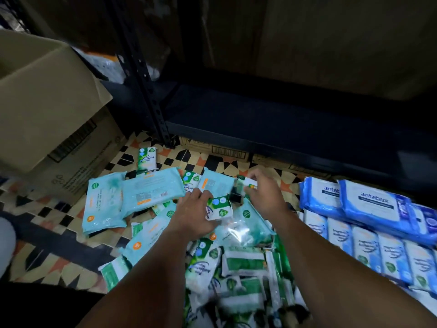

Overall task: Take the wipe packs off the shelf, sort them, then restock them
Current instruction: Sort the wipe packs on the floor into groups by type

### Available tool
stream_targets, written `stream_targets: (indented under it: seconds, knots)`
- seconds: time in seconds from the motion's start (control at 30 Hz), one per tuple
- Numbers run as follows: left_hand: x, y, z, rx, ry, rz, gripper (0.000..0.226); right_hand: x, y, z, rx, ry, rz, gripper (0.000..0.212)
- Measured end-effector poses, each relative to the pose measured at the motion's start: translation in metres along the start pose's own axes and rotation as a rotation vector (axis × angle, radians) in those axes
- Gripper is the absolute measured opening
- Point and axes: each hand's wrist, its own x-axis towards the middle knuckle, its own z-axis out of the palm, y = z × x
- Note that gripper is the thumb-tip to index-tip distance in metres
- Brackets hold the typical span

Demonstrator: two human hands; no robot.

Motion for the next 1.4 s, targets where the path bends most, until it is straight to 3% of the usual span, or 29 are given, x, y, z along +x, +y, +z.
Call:
stream_targets:
  seconds: [0.1,0.23,0.37,0.47,0.53,0.63,0.7,0.8,0.93,1.0,1.1,1.2,1.4]
  knots:
    - [-0.022,0.014,-0.003,-0.193,-0.036,0.045,0.09,-0.038,-0.001,-0.02,-0.113,0.143,-0.197,0.029]
    - [-0.056,0.021,0.005,-0.216,-0.039,0.098,0.064,-0.1,0.007,-0.03,-0.263,0.072,-0.252,0.04]
    - [-0.092,0.019,0.023,-0.201,-0.082,0.123,0.074,-0.157,0.031,-0.007,-0.266,-0.093,-0.266,0.038]
    - [-0.101,0.015,0.03,-0.167,-0.108,0.135,0.085,-0.179,0.033,0.004,-0.228,-0.225,-0.272,0.06]
    - [-0.102,0.011,0.03,-0.199,-0.129,0.139,0.089,-0.18,0.031,0.005,-0.204,-0.213,-0.283,0.069]
    - [-0.102,0.006,0.03,-0.252,-0.114,0.159,0.093,-0.169,0.027,0.001,-0.121,-0.165,-0.244,0.06]
    - [-0.101,0.006,0.031,-0.294,-0.054,0.111,0.089,-0.157,0.023,0.0,-0.057,-0.102,-0.217,0.048]
    - [-0.086,0.004,0.026,-0.348,0.107,0.032,0.064,-0.136,0.017,0.003,-0.053,-0.034,-0.178,0.031]
    - [-0.048,-0.023,0.012,-0.219,0.249,-0.099,0.028,-0.102,0.006,0.015,-0.172,-0.032,-0.23,0.017]
    - [-0.027,-0.05,0.002,-0.111,0.276,-0.16,0.023,-0.079,-0.003,0.028,-0.231,-0.062,-0.256,0.015]
    - [-0.001,-0.087,-0.017,0.037,0.345,-0.221,0.024,-0.053,-0.019,0.047,-0.306,-0.09,-0.317,0.019]
    - [0.034,-0.119,-0.037,0.13,0.342,-0.387,0.031,-0.019,-0.043,0.075,-0.404,-0.171,-0.318,0.035]
    - [0.102,-0.17,-0.055,0.02,0.264,-0.642,0.065,0.051,-0.081,0.127,-0.485,-0.261,-0.291,0.072]
